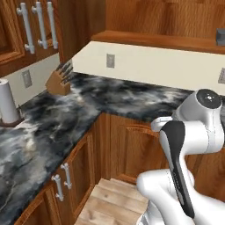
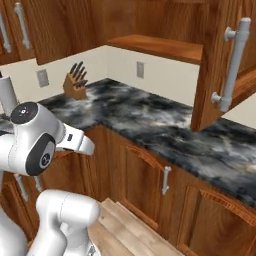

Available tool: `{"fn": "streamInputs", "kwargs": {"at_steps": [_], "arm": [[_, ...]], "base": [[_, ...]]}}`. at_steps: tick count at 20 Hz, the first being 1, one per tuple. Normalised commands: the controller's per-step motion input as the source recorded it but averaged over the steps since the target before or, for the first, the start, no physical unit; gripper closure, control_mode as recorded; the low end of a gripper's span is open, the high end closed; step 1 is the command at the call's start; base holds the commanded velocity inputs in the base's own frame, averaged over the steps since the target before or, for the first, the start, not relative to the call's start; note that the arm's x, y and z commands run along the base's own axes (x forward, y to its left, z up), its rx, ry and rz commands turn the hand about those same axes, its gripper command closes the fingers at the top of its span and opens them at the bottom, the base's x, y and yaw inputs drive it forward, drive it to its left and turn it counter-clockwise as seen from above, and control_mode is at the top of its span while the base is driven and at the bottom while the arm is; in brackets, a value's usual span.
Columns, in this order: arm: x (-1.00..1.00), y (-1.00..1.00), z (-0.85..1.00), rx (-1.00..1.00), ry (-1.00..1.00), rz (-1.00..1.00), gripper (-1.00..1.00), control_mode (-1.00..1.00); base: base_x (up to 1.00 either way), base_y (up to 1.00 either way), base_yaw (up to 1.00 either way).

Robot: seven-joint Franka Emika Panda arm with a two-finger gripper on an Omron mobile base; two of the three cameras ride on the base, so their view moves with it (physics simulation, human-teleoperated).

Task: Retrieve the tupperware and aluminum foil from the cabinet and place them on the dining counter near the plate with fish and potato to prepare for storing leftovers.

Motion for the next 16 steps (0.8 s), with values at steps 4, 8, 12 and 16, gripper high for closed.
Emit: {"fn": "streamInputs", "kwargs": {"at_steps": [4, 8, 12, 16], "arm": [[0.0, 0.0, 0.0, 0.0, 0.0, 0.0, -1.0, 1.0], [0.0, 0.0, 0.0, 0.0, 0.0, 0.0, -1.0, 1.0], [0.0, 0.0, 0.0, 0.0, 0.0, 0.0, -1.0, 1.0], [0.0, 0.0, 0.0, 0.0, 0.0, 0.0, -1.0, 1.0]], "base": [[0.06, 0.0, -0.52], [0.13, 0.0, -0.47], [0.48, 0.06, -0.39], [0.54, 0.0, -0.37]]}}
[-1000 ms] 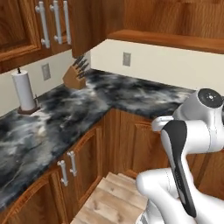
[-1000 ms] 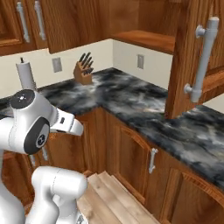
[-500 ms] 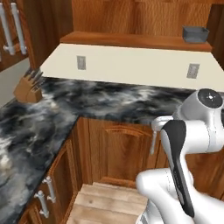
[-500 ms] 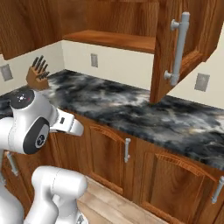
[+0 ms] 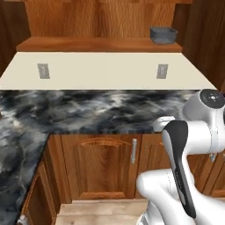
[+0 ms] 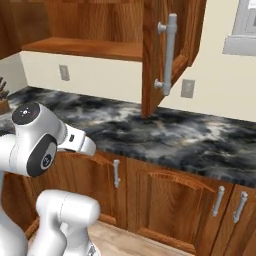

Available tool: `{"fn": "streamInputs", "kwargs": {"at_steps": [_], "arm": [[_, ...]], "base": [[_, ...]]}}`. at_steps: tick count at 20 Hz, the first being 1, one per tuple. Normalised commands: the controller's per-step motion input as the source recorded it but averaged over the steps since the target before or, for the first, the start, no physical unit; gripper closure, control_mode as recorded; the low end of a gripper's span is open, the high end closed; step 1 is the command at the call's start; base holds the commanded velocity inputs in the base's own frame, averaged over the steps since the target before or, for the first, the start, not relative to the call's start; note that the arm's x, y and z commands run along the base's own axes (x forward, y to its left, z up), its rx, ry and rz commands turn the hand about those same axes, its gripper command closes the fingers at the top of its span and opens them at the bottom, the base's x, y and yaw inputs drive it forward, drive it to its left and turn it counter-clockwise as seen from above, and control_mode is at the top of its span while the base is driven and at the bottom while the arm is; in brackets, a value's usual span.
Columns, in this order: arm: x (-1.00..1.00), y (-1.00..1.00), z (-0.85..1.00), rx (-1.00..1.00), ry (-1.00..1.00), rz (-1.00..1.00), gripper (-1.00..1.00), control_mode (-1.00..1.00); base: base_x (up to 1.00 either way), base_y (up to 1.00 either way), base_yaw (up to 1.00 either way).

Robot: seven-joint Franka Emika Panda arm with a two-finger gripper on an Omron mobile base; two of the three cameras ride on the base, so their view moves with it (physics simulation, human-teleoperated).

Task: Retrieve the tupperware and aluminum foil from the cabinet and place them on the dining counter near the plate with fish and potato to prepare for storing leftovers.

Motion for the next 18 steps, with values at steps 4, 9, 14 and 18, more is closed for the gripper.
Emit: {"fn": "streamInputs", "kwargs": {"at_steps": [4, 9, 14, 18], "arm": [[0.0, 0.0, 0.0, 0.0, 0.0, 0.0, -1.0, 1.0], [0.0, 0.0, 0.0, 0.0, 0.0, 0.0, -1.0, 1.0], [0.0, 0.0, 0.0, 0.0, 0.0, 0.0, -1.0, 1.0], [0.0, 0.0, 0.0, 0.0, 0.0, 0.0, -1.0, 1.0]], "base": [[0.65, 0.0, -0.37], [0.72, 0.02, -0.3], [0.68, 0.01, -0.15], [0.29, 0.0, -0.02]]}}
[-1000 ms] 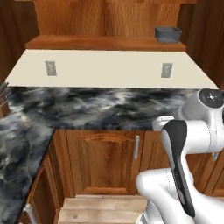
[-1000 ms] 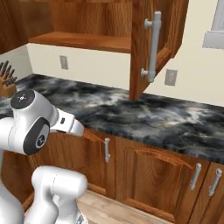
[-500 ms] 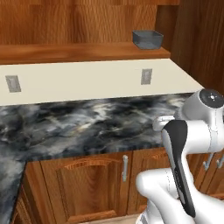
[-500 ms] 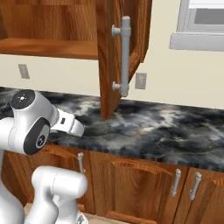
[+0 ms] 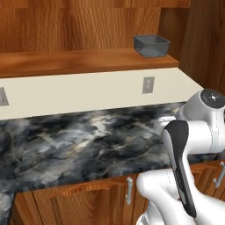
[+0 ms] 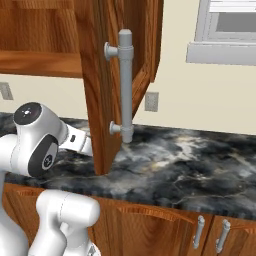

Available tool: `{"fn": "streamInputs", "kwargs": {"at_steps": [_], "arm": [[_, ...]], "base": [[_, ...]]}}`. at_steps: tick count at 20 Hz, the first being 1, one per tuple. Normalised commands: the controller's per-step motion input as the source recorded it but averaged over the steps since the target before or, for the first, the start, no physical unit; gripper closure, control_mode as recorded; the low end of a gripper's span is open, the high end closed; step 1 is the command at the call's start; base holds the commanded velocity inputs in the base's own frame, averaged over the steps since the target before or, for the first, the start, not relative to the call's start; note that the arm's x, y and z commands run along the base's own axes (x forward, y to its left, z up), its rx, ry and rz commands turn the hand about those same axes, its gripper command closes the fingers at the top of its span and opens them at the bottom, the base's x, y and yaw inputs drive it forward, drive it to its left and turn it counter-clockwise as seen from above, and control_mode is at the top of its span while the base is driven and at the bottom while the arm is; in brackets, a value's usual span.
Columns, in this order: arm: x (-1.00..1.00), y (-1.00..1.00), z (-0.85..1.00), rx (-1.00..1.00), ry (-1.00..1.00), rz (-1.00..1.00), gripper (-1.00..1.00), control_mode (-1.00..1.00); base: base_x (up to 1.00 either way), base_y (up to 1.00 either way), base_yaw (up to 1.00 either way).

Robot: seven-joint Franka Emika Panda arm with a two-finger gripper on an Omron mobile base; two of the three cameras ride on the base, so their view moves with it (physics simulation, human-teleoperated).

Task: Retrieve the tupperware and aluminum foil from the cabinet and place them on the dining counter near the plate with fish and potato to prepare for storing leftovers.

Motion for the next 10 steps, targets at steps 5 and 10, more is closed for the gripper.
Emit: {"fn": "streamInputs", "kwargs": {"at_steps": [5, 10], "arm": [[0.0, 0.0, 0.0, 0.0, 0.0, 0.0, -1.0, 1.0], [0.0, 0.0, 0.0, 0.0, 0.0, 0.0, -1.0, 1.0]], "base": [[0.08, 0.1, 0.0], [0.42, 0.24, 0.0]]}}
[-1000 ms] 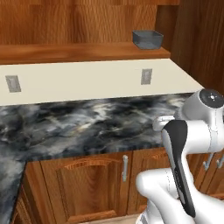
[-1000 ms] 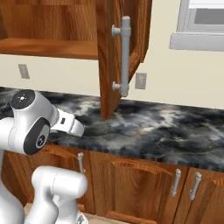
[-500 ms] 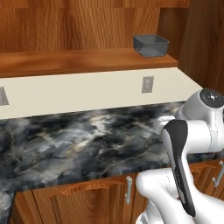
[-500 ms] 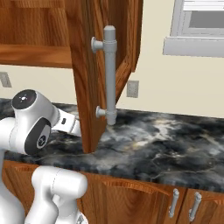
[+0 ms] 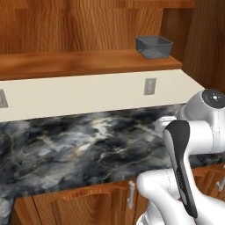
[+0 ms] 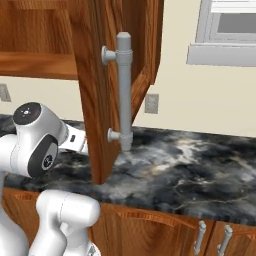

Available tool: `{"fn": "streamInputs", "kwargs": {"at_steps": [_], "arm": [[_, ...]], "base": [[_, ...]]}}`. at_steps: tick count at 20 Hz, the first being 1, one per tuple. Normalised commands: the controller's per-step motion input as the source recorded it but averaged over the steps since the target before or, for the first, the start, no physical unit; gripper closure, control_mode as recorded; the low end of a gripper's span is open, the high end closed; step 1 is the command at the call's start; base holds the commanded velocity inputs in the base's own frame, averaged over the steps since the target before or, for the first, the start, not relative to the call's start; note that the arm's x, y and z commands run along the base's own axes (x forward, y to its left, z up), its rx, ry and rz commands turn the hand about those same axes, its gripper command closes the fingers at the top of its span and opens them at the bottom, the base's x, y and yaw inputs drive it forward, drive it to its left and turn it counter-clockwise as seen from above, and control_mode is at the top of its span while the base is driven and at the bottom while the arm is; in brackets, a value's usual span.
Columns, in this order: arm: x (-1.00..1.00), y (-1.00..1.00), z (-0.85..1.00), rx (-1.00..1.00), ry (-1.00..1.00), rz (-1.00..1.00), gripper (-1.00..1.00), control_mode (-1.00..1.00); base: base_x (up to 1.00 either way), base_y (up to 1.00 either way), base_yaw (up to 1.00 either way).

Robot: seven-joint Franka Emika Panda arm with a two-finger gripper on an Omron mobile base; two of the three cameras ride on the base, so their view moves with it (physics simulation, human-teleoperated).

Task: Retrieve the tupperware and aluminum foil from the cabinet and place them on the dining counter near the plate with fish and potato to prepare for storing leftovers.

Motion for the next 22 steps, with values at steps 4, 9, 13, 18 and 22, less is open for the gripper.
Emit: {"fn": "streamInputs", "kwargs": {"at_steps": [4, 9, 13, 18, 22], "arm": [[0.0, 0.0, 0.0, 0.0, 0.0, 0.0, -1.0, 1.0], [0.0, 0.0, 0.0, 0.0, 0.0, 0.0, -1.0, 1.0], [0.0, 0.22, 0.75, -0.13, -0.1, -0.08, -1.0, -1.0], [0.0, 0.07, 0.92, -0.09, -0.1, 0.0, -1.0, -1.0], [0.01, 0.0, 0.85, -0.08, -0.18, 0.0, -1.0, -1.0]], "base": [[0.62, 0.35, -0.06], [0.27, 0.36, -0.14], [0.0, 0.0, 0.0], [0.0, 0.0, 0.0], [0.0, 0.0, 0.0]]}}
